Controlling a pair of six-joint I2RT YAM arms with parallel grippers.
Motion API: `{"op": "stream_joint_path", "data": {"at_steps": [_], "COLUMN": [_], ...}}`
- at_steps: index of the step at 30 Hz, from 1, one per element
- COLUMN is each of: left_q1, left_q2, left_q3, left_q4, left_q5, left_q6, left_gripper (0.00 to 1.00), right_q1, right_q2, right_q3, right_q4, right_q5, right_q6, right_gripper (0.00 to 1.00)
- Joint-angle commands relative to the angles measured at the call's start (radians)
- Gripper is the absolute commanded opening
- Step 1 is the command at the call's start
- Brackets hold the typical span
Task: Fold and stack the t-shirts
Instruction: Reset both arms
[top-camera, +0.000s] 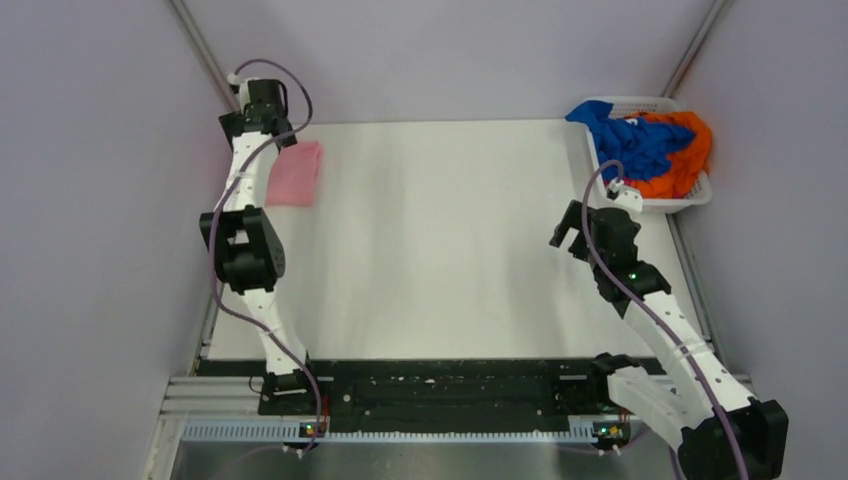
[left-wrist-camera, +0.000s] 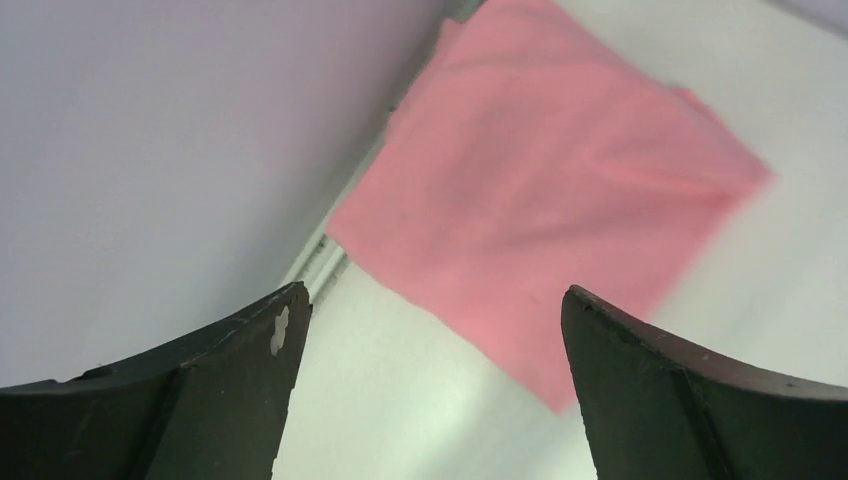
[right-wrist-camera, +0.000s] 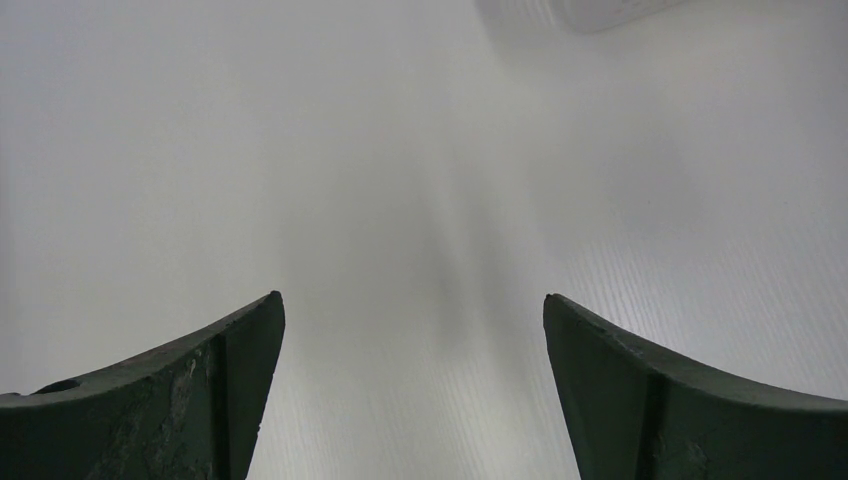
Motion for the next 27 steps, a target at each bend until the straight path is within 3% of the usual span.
{"op": "stream_joint_path", "data": {"at_steps": [1, 4, 6, 11, 14, 17, 21, 27], "left_q1": [-0.064, -0.082, -0.124, -0.361, -0.427, -0.478, -0.501, -0.500], "left_q2": [-0.296, -0.478, -0.610, -0.866, -0.940, -0.980, -1.014, -1.029], "left_q3": [-0.195, -0.470, -0.680, -1.112, -1.303, -1.378, -1.374, -1.351], "left_q4": [0.059, 0.134, 0.268, 0.595, 0.719, 0.677, 0.541, 0.512], "left_q5": [0.273, 0.561, 0.660, 0.689, 0.726, 0.683, 0.584, 0.527], "left_q6": [-0.112, -0.222, -0.286, -0.373, -0.498, -0.521, -0.480, -0.457], "left_gripper": [0.99, 0.99, 0.99, 0.99, 0.99, 0.99, 0.99, 0.99], "right_q1": [-0.007, -0.007, -0.007, -0.007, -0.008, -0.007, -0.007, -0.007], "right_q2": [-0.036, -0.029, -0.024, -0.033, -0.056, -0.084, -0.127, -0.205], "right_q3": [-0.018, -0.018, -0.020, -0.059, -0.104, -0.172, -0.217, -0.237], "right_q4": [0.052, 0.027, 0.014, 0.003, 0.025, 0.070, 0.094, 0.086], "right_q5": [-0.104, -0.172, -0.208, -0.234, -0.230, -0.199, -0.185, -0.157], "right_q6": [0.051, 0.061, 0.063, 0.081, 0.081, 0.090, 0.094, 0.090], "right_gripper": [0.99, 0.99, 0.99, 0.99, 0.99, 0.99, 0.99, 0.99]}}
